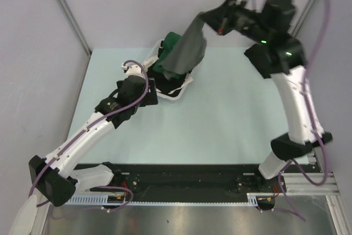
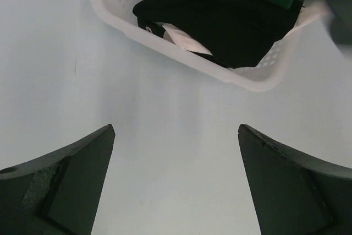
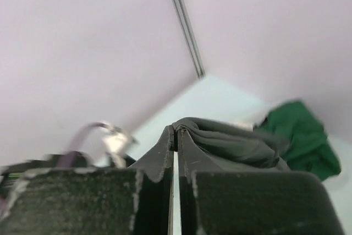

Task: Fold and stack the t-shirts
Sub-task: Grab crumpled tshirt from bin with the right arm, then move the tshirt to the center of the board

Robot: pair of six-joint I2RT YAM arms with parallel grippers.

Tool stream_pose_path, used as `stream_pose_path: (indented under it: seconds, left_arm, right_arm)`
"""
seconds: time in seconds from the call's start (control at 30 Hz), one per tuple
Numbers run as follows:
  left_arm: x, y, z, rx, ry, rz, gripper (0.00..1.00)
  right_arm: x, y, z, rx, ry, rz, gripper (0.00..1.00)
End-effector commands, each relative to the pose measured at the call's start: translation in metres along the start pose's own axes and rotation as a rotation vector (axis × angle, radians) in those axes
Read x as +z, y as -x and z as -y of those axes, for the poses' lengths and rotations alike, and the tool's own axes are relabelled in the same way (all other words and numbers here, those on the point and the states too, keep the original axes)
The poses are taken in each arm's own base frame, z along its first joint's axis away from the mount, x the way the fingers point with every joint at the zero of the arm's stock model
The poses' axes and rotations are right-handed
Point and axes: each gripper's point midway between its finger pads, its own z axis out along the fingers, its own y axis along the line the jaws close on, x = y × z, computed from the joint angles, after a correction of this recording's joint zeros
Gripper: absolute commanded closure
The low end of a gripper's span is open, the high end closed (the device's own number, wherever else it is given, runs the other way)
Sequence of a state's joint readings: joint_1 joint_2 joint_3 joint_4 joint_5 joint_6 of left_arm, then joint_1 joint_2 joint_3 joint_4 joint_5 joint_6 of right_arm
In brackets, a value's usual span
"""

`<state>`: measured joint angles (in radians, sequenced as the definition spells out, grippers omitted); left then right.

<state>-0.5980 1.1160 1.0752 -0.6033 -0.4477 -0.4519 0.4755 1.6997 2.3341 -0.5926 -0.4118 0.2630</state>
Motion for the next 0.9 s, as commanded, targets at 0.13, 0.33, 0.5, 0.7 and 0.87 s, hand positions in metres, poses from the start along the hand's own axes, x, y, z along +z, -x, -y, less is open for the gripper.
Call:
stream_pose_path:
  seconds: [0.13, 0.33, 0.5, 0.7, 0.87]
  left_arm:
    - [0.041, 0.028, 0.046, 0.029, -0.092, 0.036, 0.00]
    - [0.064, 0.049, 0.083, 0.071, -0.157, 0.004, 0.03]
    - [0.061, 0.058, 0.088, 0.073, -0.176, 0.028, 0.04]
    - [0.052, 0.034, 0.058, 0.082, -0.106, 0.023, 0.04]
    - [0.043, 0.025, 0.042, 0.072, -0.074, 0.036, 0.04]
  right_arm:
    - [-0.144, 0.107, -0.086, -0.045, 0.062, 0.302, 1.00]
    - [-0.140, 0.068, -0.046, -0.039, -0.104, 0.187, 1.00]
    - [-0.110, 0.018, -0.016, 0.017, -0.130, 0.063, 1.00]
    - [-0.080, 0.001, -0.022, 0.078, -0.047, 0.007, 1.00]
    - [-0.060, -0.018, -0.007, 0.040, -0.085, -0.035, 1.00]
